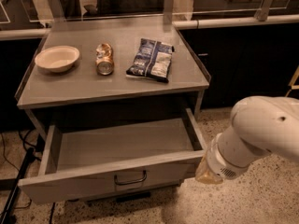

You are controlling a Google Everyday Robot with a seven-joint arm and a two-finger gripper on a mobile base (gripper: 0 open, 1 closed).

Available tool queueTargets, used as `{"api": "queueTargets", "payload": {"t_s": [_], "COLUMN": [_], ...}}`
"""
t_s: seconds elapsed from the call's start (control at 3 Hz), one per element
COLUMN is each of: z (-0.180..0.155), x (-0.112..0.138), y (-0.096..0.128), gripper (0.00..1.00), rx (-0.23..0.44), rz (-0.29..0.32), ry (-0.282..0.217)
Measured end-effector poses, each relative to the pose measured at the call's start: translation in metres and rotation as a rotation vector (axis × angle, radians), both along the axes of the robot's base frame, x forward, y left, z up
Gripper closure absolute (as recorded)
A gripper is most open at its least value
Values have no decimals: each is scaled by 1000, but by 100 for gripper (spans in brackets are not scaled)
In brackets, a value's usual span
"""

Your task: Close top drawer

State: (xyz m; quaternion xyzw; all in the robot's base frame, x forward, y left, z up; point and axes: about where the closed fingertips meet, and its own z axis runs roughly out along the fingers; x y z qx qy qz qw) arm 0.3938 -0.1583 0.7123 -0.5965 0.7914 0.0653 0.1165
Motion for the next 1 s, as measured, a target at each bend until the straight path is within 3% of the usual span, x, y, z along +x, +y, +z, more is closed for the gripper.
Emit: {"api": "queueTargets", "payload": {"t_s": [0.67,1.0], "z": [-46,-47], "x": [42,43], "y": [28,28], "gripper": [100,73], "rx": [24,24], "rz": [16,17], "ry": [-18,-18]}}
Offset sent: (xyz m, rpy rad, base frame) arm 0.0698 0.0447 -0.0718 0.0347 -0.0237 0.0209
